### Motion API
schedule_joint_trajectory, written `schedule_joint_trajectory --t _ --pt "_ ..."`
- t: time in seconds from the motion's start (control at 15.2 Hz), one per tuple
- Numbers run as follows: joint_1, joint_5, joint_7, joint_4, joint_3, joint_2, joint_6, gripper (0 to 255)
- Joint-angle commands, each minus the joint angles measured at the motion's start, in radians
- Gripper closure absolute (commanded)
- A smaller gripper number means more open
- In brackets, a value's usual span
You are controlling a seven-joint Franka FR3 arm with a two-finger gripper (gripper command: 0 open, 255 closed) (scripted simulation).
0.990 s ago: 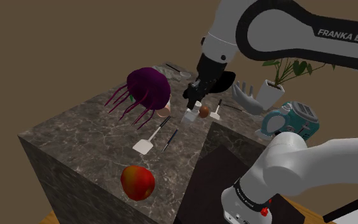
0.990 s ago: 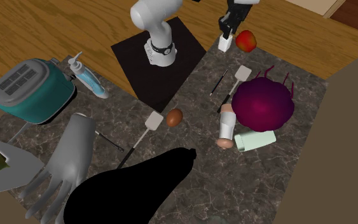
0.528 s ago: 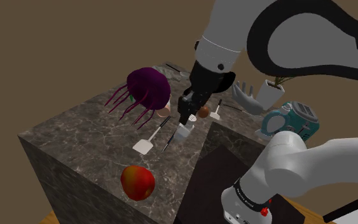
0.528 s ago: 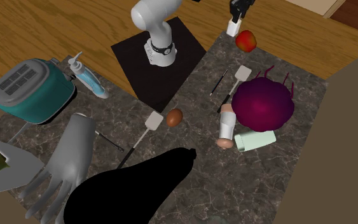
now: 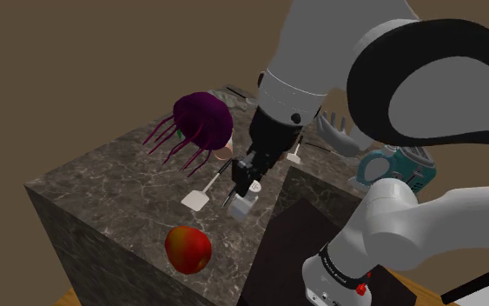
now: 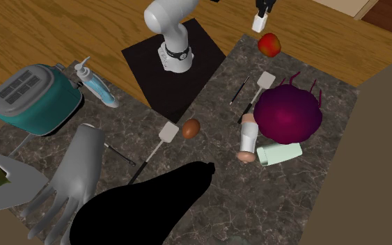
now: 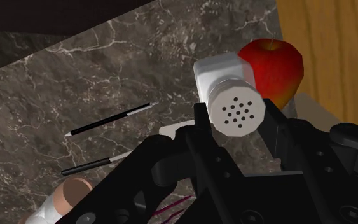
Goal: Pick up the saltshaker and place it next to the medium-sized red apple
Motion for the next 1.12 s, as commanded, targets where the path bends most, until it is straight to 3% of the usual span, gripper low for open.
schedule_joint_trajectory --t 0.0,1.06 --pt "0.004 0.009 0.001 -0.029 0.010 -0.001 0.028 255" --pt "0.021 0.067 -0.005 -0.212 0.084 0.042 0.254 255"
